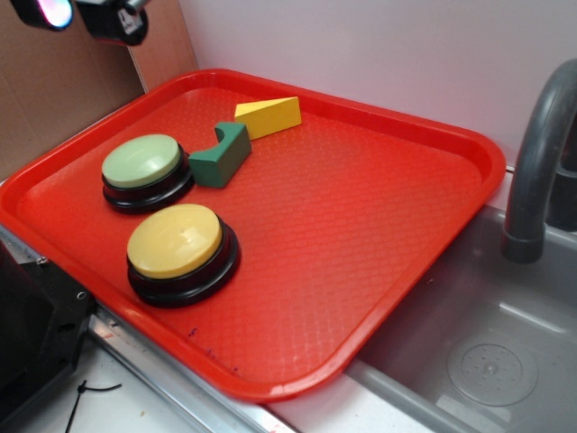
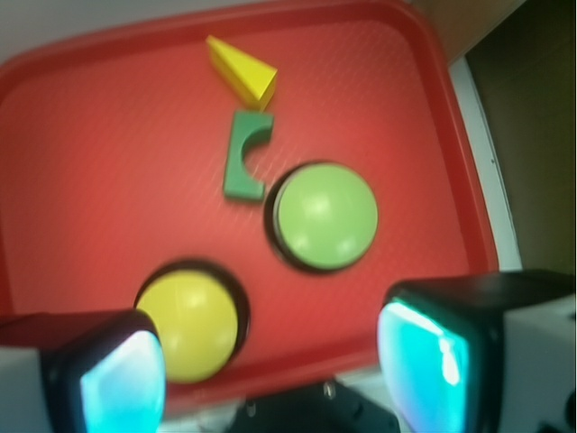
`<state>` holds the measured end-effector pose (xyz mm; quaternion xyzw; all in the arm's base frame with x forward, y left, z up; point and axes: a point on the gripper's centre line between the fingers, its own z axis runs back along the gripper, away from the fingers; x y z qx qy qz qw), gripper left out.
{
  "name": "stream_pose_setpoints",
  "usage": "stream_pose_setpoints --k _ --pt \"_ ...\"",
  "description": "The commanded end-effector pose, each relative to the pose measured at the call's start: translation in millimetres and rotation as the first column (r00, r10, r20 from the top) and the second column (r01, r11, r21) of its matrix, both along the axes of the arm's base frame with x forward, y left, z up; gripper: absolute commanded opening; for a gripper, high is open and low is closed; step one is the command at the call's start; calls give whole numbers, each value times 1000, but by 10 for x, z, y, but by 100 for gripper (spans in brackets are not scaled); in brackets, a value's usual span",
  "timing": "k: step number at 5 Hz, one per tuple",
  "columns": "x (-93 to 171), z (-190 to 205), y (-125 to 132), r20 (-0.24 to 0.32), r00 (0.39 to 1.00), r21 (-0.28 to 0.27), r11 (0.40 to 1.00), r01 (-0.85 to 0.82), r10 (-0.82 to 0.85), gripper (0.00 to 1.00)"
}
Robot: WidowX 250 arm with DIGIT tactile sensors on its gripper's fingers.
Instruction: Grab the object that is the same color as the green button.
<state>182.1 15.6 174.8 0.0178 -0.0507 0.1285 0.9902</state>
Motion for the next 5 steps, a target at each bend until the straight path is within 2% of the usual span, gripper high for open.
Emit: stream_pose_setpoints --k 1,2,3,4,5 --pt "355 -326 255 37 997 31 997 -73 72 100" --pt "448 -485 326 27 995 37 994 -100 99 100" --pt "598 -688 367 28 992 75 990 -123 121 100" --pt "698 -867 357 41 993 44 993 -114 112 100" --pt "767 -1015 204 35 993 50 992 -115 113 100"
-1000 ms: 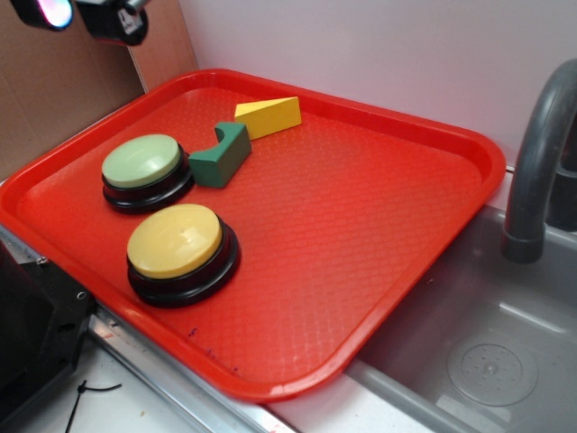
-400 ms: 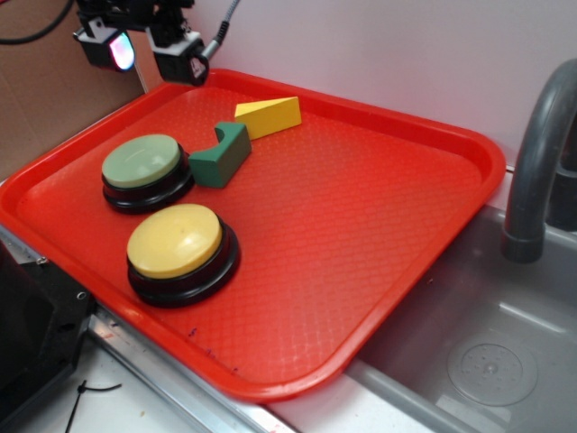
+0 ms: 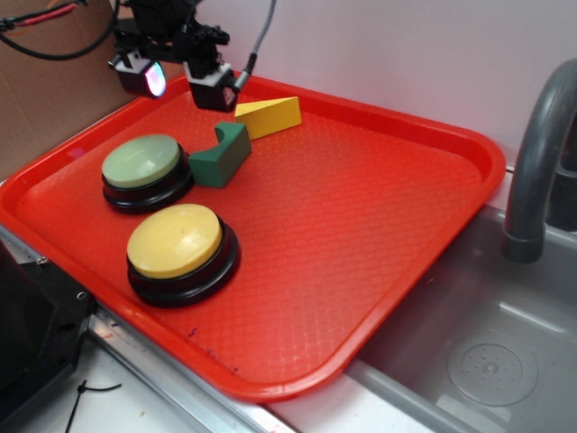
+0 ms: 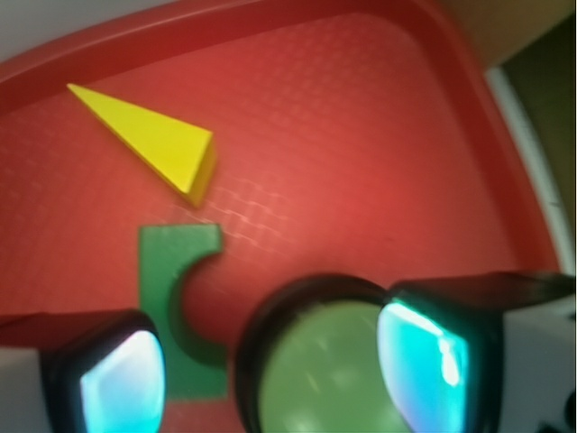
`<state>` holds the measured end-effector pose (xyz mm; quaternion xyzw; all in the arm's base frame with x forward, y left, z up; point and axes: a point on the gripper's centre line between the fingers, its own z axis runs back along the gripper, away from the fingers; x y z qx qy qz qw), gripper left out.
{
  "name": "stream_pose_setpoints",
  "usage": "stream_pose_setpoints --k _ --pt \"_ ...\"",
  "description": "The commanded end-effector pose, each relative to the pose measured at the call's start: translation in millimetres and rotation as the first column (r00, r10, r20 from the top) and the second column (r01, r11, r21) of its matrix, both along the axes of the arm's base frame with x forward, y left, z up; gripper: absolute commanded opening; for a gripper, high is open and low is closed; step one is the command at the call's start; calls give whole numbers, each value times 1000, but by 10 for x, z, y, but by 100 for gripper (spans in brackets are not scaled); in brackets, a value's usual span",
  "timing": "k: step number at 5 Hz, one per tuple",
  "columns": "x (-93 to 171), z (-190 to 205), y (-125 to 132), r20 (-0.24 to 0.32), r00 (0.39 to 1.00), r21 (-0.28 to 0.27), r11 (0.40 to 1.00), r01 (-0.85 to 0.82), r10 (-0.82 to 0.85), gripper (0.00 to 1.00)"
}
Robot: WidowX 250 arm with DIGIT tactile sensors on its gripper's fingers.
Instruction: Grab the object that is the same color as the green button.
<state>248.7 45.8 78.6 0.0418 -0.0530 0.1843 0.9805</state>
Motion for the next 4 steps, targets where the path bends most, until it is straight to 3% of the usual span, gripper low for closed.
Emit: stream_pose_setpoints --k 1,2,3,4 --pt "106 -247 -233 0 999 -44 998 -41 41 100" --pt "122 -342 -376 14 1000 -77 997 -15 16 100" --pt "137 -440 -414 -15 1000 -59 998 11 -12 100" --pt "131 -428 -430 10 999 -78 996 37 -37 100"
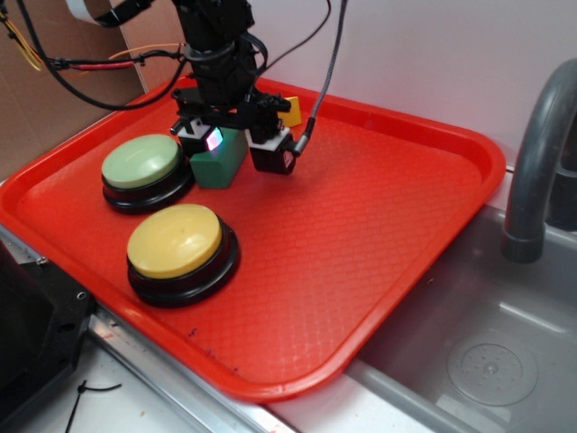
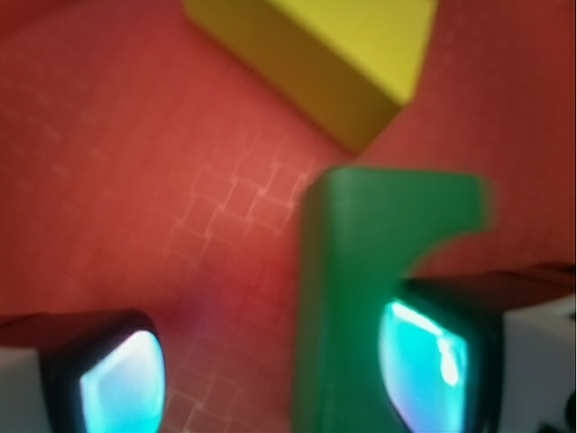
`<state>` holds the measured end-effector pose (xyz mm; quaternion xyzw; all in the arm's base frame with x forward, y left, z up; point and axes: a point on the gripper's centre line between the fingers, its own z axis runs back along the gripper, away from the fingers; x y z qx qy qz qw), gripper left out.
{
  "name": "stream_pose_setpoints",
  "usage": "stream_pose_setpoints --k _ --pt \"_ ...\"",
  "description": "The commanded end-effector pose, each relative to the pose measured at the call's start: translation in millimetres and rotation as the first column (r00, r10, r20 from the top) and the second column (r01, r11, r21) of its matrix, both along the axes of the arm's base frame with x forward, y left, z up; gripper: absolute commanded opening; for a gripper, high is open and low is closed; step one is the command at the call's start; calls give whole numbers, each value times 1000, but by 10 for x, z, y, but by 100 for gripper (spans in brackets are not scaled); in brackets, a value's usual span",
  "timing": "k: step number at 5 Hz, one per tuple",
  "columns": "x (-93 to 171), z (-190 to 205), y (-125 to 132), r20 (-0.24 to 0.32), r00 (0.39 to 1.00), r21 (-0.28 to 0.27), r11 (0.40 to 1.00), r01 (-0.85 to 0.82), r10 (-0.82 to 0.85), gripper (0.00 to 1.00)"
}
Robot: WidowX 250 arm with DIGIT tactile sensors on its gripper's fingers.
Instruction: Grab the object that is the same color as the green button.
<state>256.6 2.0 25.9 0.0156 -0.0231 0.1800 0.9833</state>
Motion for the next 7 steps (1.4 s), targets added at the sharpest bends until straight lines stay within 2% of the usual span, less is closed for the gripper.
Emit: stream_pose_setpoints --k 1,2,3,4,5,6,7 --pt "33 94 -15 60 998 23 999 29 -30 0" --pt "20 145 -52 54 998 74 997 28 -32 0" --pt "26 252 -96 52 986 69 985 157 -161 0" --pt "21 615 -218 62 950 84 950 300 -305 0" --pt "-44 1001 -324 18 927 76 925 373 -375 0" --pt "-109 1341 -372 -4 915 27 915 403 -403 0" --pt "-245 1824 -368 28 924 -34 924 381 -380 0"
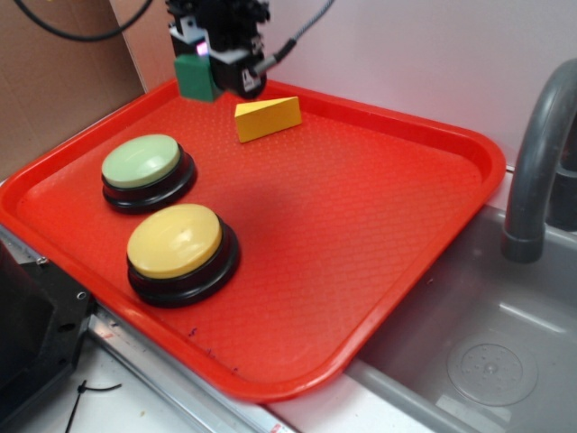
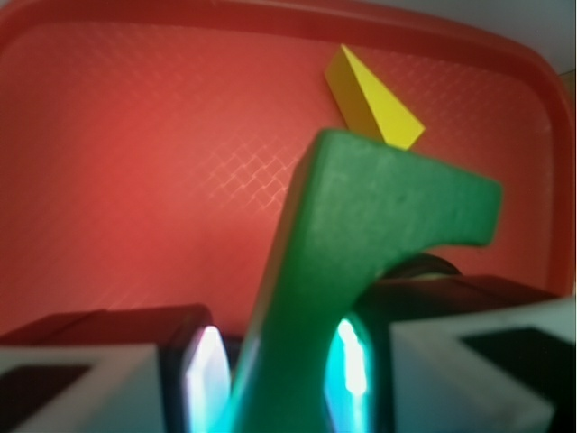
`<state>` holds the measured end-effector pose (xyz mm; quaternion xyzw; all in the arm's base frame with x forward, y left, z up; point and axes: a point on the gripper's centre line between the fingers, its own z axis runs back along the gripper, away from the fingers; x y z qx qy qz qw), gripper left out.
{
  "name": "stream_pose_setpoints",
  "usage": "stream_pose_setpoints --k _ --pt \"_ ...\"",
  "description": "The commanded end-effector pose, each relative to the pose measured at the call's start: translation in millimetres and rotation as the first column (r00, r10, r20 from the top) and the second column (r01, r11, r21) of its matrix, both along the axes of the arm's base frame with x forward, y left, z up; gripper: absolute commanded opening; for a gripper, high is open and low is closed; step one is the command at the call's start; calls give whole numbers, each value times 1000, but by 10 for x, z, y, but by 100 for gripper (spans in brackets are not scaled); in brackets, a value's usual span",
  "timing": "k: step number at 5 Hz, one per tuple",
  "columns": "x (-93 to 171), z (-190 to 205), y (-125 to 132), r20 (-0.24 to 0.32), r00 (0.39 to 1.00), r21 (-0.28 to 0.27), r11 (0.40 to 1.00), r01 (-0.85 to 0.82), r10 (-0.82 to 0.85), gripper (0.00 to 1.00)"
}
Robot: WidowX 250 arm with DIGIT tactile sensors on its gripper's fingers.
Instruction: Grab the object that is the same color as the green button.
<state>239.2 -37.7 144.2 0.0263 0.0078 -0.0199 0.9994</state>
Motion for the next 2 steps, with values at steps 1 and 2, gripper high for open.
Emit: stream_pose_setpoints --k 1,2 --pt "-194 889 42 134 991 -96 995 -2 15 0" --pt "-187 870 53 129 991 -64 998 -26 35 0"
